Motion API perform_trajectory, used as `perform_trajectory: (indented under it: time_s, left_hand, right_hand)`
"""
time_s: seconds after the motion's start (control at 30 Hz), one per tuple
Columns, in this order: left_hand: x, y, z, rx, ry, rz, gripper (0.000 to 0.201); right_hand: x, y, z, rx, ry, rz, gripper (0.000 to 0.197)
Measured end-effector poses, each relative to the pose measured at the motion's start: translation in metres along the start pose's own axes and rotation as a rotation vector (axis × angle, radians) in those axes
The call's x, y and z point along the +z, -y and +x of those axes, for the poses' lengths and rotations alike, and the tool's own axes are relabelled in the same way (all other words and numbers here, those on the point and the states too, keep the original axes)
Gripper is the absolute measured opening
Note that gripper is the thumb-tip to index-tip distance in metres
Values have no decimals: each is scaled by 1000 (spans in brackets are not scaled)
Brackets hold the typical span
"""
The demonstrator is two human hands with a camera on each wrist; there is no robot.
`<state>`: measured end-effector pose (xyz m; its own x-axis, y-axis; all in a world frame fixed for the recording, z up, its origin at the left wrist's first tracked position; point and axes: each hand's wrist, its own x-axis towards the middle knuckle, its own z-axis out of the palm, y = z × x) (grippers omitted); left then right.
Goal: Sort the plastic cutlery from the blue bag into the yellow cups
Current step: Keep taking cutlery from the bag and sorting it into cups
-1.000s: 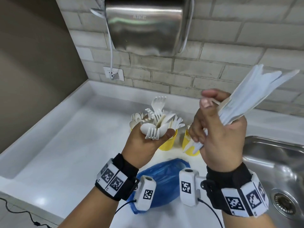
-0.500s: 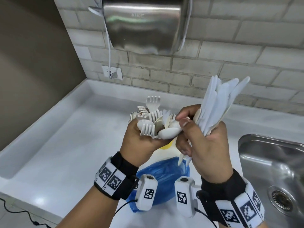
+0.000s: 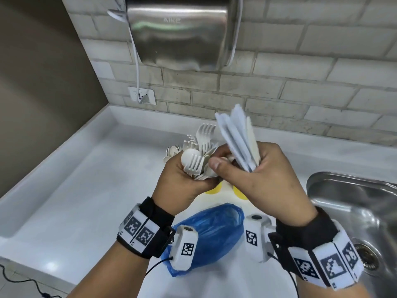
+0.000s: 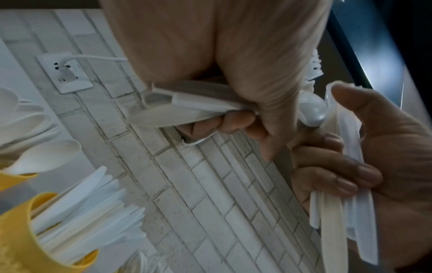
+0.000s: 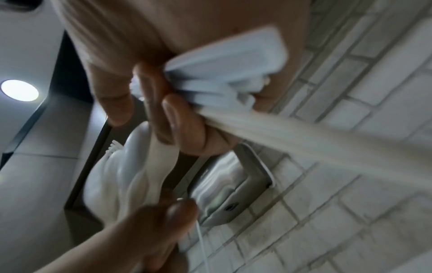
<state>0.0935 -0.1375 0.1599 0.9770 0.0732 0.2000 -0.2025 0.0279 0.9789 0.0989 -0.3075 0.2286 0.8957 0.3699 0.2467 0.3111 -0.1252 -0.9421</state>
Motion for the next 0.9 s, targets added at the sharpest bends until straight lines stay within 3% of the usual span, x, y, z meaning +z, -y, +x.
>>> perform_trajectory:
  time_s: [0.07, 0.33, 0.53, 0.7, 0.9]
  left_hand:
    - [1, 0, 0, 6, -9, 39, 36]
    - [0, 2, 1, 16, -5, 247, 34]
    - [-2, 5, 3, -16, 80, 217, 43]
    - [-5, 6, 4, -54, 91, 286, 38]
    - [-10, 7, 3, -140, 144, 269, 30]
  right_hand:
    - [-3, 0, 3, 31, 14, -103, 18]
    - [5, -18, 10, 27, -144, -234, 14]
    - [8, -28, 14, 105, -215, -171, 10]
    - [8, -31, 17, 141, -259, -221, 25]
    - [-1, -33, 20, 132, -255, 11, 13]
